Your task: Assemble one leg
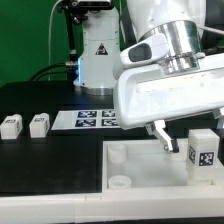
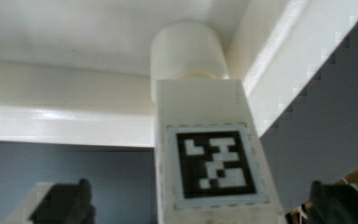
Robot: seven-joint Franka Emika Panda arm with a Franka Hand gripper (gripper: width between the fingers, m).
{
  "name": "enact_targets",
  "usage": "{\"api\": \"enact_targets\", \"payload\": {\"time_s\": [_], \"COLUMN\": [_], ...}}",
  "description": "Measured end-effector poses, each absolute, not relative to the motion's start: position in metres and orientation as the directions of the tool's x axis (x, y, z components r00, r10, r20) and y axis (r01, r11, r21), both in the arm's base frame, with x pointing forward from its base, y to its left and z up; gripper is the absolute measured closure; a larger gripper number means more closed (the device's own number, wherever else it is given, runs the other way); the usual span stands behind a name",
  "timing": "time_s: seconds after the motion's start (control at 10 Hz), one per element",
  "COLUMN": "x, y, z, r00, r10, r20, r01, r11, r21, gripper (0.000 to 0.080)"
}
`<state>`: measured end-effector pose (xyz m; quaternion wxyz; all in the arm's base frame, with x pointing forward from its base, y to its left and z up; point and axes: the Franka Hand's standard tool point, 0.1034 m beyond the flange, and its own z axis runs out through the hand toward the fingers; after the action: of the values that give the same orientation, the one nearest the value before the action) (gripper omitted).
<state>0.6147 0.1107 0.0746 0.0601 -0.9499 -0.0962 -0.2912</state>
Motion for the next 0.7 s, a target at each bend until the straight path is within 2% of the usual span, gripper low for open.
{"api": "enact_targets", "payload": {"time_s": [0.1,0.7], "x": [0.6147,0.6146], "y": [0.1107,0.1104], "z": [0.0746,0.0738], "r00": [0.812,0.822], "r10": [0.148,0.145], "r20": [0.565,0.550], "r01": [0.218,0.215], "r11": [-0.974,-0.975], "r21": [-0.058,-0.064], "gripper": [0.0160,0.0151]}}
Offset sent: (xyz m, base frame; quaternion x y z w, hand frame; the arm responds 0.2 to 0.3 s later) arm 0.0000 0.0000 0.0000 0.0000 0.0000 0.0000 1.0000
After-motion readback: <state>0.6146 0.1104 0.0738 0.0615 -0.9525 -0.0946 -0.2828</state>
